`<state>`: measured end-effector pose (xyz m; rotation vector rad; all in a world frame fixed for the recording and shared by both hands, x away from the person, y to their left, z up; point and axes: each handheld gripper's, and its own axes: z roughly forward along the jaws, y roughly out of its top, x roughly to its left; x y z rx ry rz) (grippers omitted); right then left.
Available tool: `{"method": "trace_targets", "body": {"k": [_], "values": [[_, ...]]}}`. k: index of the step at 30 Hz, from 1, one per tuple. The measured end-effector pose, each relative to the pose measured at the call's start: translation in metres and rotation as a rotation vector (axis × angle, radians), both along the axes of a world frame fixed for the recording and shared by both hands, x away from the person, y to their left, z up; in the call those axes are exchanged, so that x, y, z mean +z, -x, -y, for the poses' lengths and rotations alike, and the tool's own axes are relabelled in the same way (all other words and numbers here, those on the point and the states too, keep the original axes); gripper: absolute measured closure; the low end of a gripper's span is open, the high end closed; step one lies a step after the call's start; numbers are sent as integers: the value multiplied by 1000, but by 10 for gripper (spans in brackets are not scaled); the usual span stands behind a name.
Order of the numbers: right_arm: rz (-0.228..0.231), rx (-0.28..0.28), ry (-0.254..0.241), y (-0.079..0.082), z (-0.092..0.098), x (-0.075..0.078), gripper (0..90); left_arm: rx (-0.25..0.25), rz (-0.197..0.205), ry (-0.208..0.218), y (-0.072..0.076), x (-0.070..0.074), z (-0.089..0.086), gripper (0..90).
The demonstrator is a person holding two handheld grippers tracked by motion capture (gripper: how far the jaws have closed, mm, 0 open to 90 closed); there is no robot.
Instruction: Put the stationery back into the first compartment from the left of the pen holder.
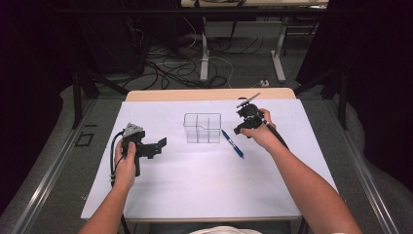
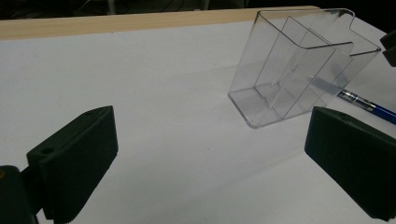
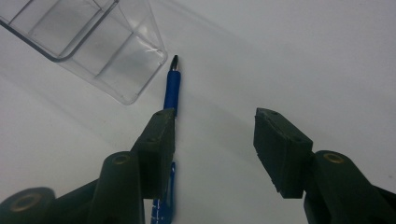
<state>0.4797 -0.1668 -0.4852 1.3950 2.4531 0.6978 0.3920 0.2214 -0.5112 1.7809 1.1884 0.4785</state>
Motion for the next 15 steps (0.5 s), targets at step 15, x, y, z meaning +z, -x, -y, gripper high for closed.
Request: {"method": "trace_targets", "body": {"k": [15], "values": [[-9,31,-31,-10,-20,-21,579,12,1,8,-1,-1,-3,25]]}}
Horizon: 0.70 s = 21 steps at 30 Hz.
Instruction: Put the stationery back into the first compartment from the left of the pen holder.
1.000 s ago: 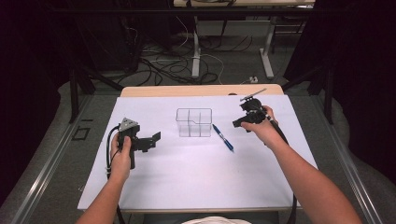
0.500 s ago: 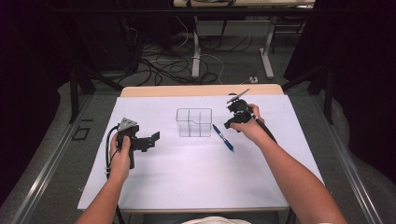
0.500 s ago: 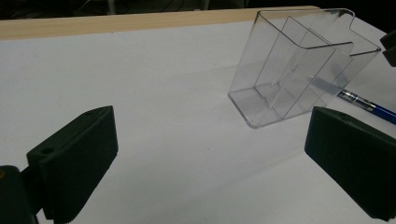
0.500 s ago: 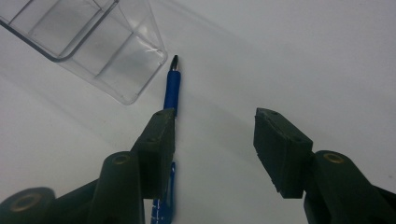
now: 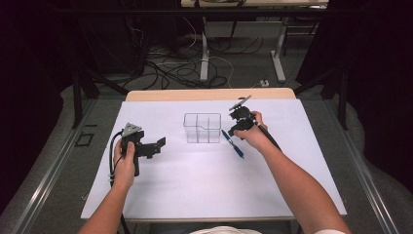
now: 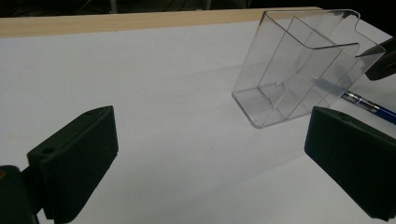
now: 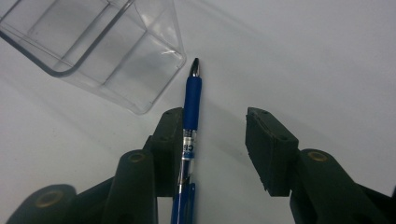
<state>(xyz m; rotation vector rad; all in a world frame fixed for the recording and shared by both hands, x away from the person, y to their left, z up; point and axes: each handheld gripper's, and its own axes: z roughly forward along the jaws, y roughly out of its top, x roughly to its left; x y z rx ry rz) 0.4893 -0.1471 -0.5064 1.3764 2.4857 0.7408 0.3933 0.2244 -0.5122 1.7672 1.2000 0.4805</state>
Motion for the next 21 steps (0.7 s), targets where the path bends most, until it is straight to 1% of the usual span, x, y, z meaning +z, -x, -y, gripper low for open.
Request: {"method": "trace_targets", "body": {"k": [1,2,3,4,6,7,8,9,12,17,20,21], "values": [[-25,-23,-1,1,-2,-1,584,0,-2,1,0,0,0,25],[-17,-2,5,-1,-3,-3,596,1,0,4,0,0,0,25],[-32,-6,16,-1,-5,-4,602,1,0,4,0,0,-1,25],[-32,-1,26,-2,-6,-6,607,2,0,5,0,0,-1,25],[-56,-5,42,-3,-8,-7,620,1,-8,7,0,0,-1,25],[-63,-9,37,-3,-9,-9,626,3,-9,8,0,0,-2,25],[-59,-6,39,-5,-9,-10,632,4,-8,10,0,0,-2,25],[-64,-7,32,-5,-10,-11,636,3,-7,7,0,0,-2,25],[-73,-7,40,-7,-11,-14,644,1,-11,1,0,0,-3,26],[-96,-24,39,-9,-13,-18,669,5,-16,8,-1,-1,-3,26],[-104,-21,36,-11,-13,-20,675,7,-15,8,-1,-2,-3,26],[-128,-40,30,-10,-14,-20,677,7,-15,8,-1,-2,-3,26]]}}
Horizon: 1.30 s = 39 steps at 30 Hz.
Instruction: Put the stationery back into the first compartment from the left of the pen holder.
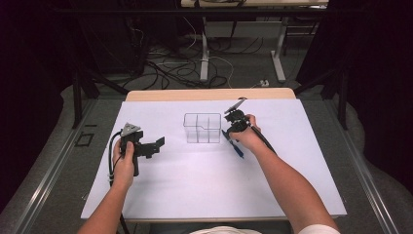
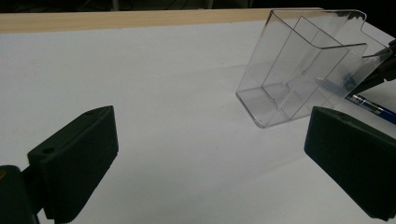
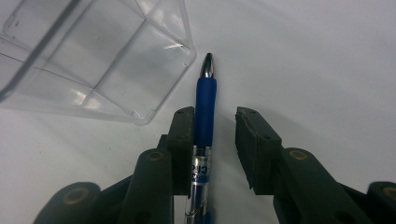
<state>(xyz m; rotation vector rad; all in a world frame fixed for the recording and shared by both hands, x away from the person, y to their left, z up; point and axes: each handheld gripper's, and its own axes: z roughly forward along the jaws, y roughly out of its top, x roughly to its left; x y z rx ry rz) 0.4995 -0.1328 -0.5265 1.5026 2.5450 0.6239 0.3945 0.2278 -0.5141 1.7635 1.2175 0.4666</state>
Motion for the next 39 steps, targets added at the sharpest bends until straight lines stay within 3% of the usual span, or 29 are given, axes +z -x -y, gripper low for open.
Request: {"method": "trace_targets", "body": {"k": [4,13,16,18,29,39], "values": [[-3,-6,-22,-1,0,-3,683,-2,-1,-3,0,0,0,26],[-19,5,-10,-1,-3,-5,726,3,0,2,0,0,0,26],[1,-2,-28,-1,-4,-8,737,3,-1,0,0,0,0,26],[-25,-15,-16,0,-4,-7,743,4,-1,1,0,0,0,26],[-6,-2,-20,-1,-5,-8,784,0,-5,-7,0,0,-1,26],[-27,-24,-9,0,-5,-7,794,1,-5,-6,-1,-1,-1,26]]}}
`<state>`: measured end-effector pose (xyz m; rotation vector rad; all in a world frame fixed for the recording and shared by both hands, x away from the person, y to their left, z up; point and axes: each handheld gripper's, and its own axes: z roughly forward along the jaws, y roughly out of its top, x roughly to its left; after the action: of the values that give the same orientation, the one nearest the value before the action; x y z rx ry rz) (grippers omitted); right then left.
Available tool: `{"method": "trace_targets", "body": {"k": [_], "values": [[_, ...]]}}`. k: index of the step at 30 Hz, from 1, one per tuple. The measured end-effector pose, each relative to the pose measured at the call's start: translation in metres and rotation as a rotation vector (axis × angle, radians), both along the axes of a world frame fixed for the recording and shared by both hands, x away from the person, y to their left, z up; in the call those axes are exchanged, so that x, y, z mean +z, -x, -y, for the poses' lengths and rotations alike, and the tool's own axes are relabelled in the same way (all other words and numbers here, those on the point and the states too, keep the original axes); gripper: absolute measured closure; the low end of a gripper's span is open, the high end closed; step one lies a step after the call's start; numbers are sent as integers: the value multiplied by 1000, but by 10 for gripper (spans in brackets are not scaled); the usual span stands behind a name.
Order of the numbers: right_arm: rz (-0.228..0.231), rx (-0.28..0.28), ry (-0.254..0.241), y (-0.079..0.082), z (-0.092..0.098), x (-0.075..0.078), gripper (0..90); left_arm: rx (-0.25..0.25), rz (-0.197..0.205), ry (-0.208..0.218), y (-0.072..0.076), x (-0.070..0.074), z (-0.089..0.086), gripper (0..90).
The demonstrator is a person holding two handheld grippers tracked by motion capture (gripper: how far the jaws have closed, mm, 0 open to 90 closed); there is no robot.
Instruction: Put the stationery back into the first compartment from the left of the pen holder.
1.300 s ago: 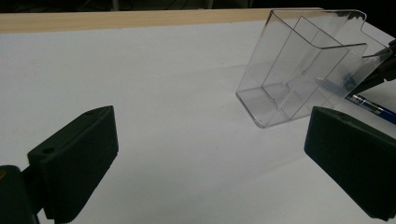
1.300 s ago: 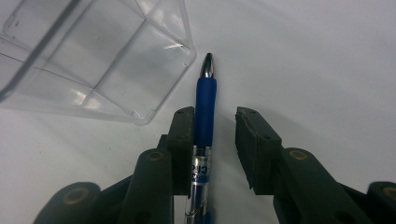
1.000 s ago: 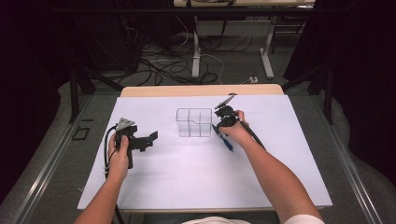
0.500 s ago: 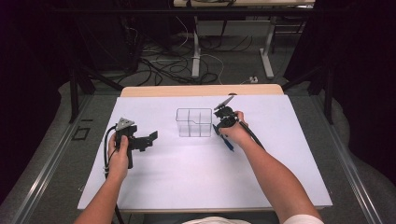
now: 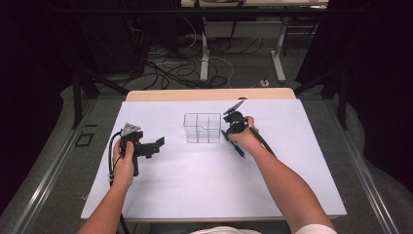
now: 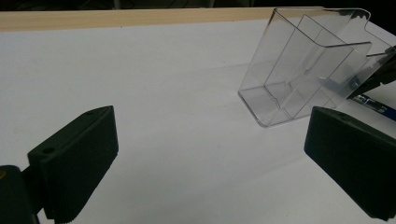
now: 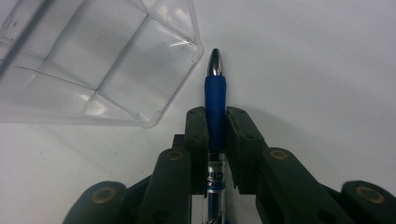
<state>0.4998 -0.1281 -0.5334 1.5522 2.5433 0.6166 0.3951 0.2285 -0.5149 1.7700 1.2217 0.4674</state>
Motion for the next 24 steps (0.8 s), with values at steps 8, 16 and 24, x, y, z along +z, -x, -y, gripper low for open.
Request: {"method": "trace_targets", "body": {"k": [8,16,24], "values": [[0,-29,-7,0,-1,0,796,1,0,-1,0,0,0,26],[40,-60,-60,0,0,-3,797,1,0,2,0,0,0,26],[9,-84,-21,0,4,7,798,1,-1,1,0,0,0,26]]}}
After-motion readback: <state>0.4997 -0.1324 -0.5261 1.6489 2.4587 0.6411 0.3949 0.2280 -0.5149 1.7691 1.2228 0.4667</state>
